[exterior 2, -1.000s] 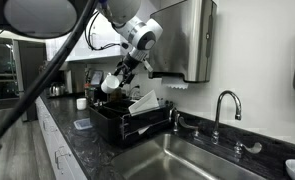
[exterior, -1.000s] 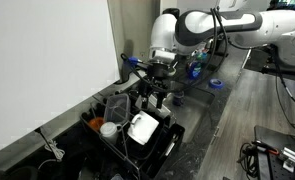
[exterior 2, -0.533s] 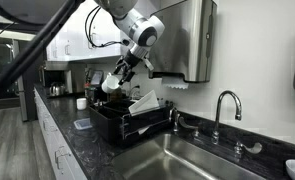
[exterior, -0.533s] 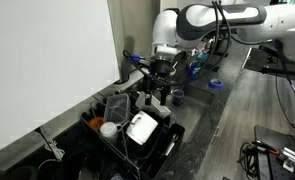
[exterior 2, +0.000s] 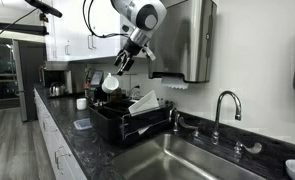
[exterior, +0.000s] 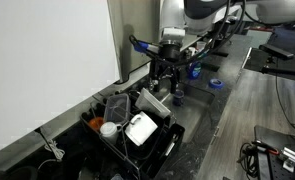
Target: Take the white cup out of the sink and hang it on the cup hanger
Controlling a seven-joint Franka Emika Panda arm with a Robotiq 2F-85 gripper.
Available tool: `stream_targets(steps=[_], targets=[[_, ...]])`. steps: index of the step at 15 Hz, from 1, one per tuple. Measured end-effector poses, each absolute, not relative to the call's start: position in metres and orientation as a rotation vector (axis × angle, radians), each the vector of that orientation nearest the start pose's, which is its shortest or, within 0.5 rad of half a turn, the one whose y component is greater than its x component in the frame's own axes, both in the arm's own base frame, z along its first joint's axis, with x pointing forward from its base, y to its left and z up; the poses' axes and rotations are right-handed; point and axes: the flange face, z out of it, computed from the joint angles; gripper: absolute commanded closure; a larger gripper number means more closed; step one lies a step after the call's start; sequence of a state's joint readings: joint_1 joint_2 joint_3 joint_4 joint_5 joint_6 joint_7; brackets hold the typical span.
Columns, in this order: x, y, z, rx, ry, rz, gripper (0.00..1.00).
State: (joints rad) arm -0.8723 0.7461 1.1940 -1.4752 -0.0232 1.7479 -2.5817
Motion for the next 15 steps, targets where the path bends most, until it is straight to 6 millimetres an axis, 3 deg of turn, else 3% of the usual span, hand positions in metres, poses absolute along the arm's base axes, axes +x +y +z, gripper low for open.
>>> stream_targets(steps=[8, 15], targets=[[0.627, -0.013, 0.494, 1.093, 3.084, 0.880, 0.00], [0.584, -0.017, 0.513, 1.472, 2.946, 0.654, 0.00]])
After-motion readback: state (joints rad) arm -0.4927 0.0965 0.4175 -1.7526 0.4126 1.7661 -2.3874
